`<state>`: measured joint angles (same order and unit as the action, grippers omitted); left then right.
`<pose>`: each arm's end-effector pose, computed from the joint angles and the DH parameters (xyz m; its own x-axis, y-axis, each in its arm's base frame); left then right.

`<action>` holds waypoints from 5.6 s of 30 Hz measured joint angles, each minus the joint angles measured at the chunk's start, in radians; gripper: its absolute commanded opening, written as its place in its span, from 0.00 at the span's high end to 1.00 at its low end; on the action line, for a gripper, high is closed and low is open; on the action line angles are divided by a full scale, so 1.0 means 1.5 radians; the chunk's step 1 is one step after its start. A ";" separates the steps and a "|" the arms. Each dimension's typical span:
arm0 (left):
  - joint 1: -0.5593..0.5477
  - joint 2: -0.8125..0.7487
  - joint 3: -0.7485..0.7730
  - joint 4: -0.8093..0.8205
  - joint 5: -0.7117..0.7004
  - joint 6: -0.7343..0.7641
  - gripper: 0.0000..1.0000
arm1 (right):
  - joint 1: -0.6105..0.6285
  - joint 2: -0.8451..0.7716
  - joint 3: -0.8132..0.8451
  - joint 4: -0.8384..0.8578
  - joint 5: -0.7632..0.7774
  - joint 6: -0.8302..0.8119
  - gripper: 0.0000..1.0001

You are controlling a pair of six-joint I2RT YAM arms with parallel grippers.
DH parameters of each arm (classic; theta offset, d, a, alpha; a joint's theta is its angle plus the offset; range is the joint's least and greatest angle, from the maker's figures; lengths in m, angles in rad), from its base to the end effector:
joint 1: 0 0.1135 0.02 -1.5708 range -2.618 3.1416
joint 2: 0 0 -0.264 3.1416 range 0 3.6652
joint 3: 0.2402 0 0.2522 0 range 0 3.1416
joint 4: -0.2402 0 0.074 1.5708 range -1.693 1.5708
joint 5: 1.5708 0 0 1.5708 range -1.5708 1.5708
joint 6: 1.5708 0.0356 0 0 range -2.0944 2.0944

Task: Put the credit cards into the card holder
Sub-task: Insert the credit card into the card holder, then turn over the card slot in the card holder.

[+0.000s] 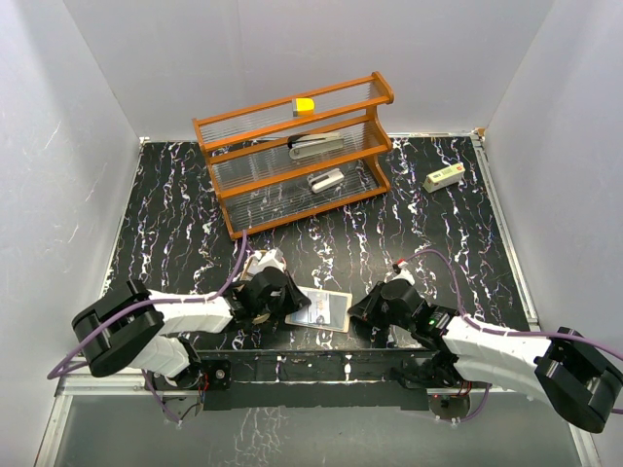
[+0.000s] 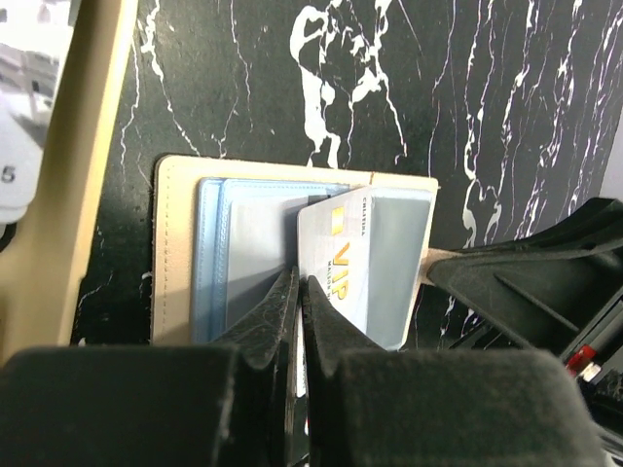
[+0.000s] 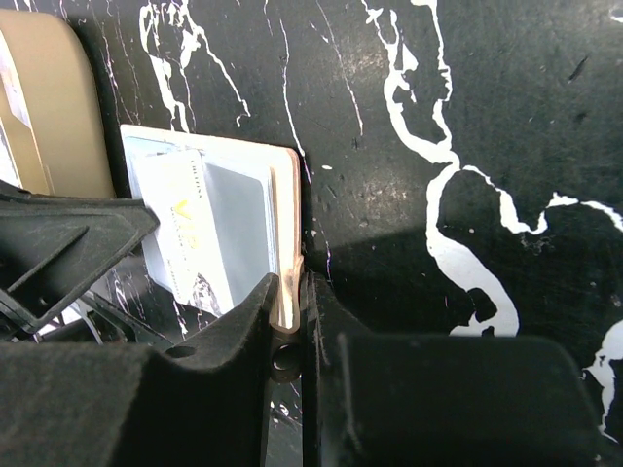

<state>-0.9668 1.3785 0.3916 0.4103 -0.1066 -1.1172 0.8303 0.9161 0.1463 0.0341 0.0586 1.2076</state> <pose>0.1430 -0.2006 0.1417 -0.8258 -0.3770 -0.4195 0.0581 0.6830 -0.7281 0.1082 0.1153 0.1220 -0.8223 0.4835 -0.3001 0.1719 0.7137 0.6790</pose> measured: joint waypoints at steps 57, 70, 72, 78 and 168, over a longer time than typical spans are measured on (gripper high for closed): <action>-0.008 0.087 0.195 -0.194 0.052 0.102 0.43 | 0.001 -0.041 0.041 -0.086 0.102 -0.081 0.90; 0.001 -0.013 0.204 -0.349 -0.001 0.122 0.33 | 0.001 -0.046 0.185 -0.210 0.124 -0.156 0.69; 0.007 -0.031 0.198 -0.339 0.011 0.122 0.32 | 0.001 -0.025 0.202 -0.206 0.107 -0.162 0.73; 0.035 -0.072 0.161 -0.291 0.057 0.108 0.32 | 0.006 0.047 0.207 -0.152 0.042 -0.174 0.76; 0.028 0.052 0.147 -0.074 0.185 -0.018 0.36 | 0.075 0.024 0.196 -0.164 0.180 -0.268 0.60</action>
<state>-0.9253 1.4563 0.6125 0.2996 0.1715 -1.1446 0.9424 0.9520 0.4397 -0.2119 0.3286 0.8051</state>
